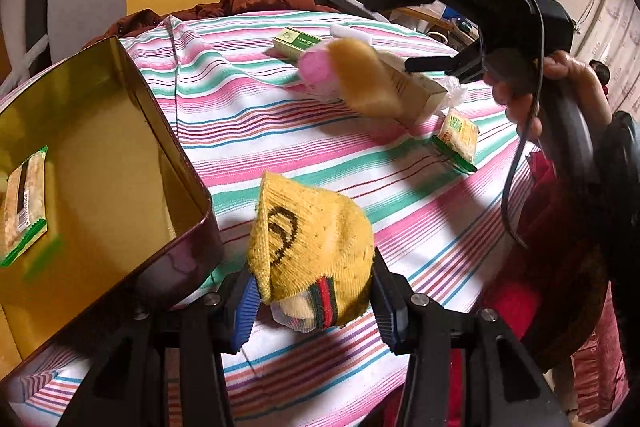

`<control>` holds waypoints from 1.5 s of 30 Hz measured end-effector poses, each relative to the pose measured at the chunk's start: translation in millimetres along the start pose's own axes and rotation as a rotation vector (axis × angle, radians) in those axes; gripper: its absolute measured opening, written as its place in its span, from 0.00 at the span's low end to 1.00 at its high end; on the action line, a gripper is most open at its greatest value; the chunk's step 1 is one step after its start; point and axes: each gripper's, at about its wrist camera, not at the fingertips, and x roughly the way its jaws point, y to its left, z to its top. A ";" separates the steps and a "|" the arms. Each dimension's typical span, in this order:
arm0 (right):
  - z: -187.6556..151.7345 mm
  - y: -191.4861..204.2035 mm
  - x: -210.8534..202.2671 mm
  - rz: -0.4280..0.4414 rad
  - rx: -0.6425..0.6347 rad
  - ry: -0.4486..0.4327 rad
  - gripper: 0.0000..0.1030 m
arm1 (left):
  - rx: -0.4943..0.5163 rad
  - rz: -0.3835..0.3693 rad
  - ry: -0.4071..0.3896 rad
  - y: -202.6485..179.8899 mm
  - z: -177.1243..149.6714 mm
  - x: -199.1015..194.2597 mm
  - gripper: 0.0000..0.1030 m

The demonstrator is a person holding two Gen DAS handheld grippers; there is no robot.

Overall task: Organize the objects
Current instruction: 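Carry the yellow hat with the left tool while the right tool carries the brown box to the tray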

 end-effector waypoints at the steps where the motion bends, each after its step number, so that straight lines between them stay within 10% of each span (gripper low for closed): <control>1: 0.5 -3.0 -3.4 0.007 0.018 -0.015 1.00 | 0.000 0.002 0.000 -0.3 -0.7 -0.8 0.48; 8: 3.8 -2.7 -22.7 -0.133 0.021 -0.153 1.00 | 0.022 0.011 -0.038 -5.5 -3.3 -14.4 0.48; 18: -9.1 2.6 36.6 -0.439 -0.161 0.083 0.52 | 0.020 -0.020 -0.103 -3.6 -4.5 -42.7 0.48; 32: -8.5 28.9 -25.7 -0.285 -0.112 -0.163 0.52 | -0.109 0.078 -0.280 39.9 3.9 -107.3 0.48; 45: -36.5 165.5 -6.7 -0.049 -0.308 -0.123 0.52 | -0.362 0.345 -0.342 152.4 -11.8 -145.1 0.48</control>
